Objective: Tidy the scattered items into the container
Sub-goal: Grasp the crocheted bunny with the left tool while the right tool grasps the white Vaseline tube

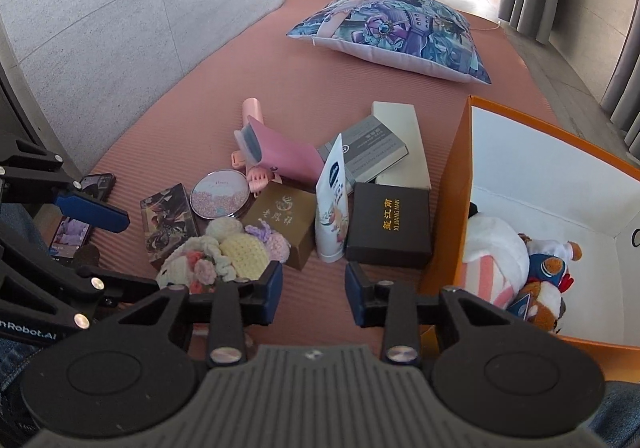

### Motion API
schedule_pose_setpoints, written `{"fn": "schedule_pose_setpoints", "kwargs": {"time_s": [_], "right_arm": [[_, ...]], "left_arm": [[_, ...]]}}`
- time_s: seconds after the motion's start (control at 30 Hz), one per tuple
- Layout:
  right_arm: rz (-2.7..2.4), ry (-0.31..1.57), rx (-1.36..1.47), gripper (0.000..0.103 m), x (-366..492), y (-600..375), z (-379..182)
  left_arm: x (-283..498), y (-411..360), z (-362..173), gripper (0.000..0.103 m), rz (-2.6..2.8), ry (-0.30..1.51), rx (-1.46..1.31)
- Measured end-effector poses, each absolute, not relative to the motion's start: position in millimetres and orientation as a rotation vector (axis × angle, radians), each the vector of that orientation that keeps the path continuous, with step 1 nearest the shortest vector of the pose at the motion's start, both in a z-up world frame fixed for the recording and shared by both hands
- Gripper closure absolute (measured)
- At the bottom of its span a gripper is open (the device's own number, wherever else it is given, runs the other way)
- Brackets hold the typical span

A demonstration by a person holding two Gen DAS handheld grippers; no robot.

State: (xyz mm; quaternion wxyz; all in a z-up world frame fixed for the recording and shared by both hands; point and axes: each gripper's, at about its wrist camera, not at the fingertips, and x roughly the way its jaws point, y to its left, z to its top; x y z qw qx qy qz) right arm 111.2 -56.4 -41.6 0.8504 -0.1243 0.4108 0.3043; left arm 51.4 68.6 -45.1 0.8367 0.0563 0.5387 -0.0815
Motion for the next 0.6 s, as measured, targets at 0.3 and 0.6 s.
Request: {"fn": "schedule_pose_setpoints", "kwargs": {"time_s": [0.3,0.6], "right_arm": [[0.644,0.888,-0.276,0.065,116,-57,-51],[0.651,0.904,-0.272,0.065,116,-56,-54]], "left_arm": [[70,52,-76,0.036,-0.221,1.212,0.199],[86,37,-95,0.037,-0.154,1.283,0.251]]}}
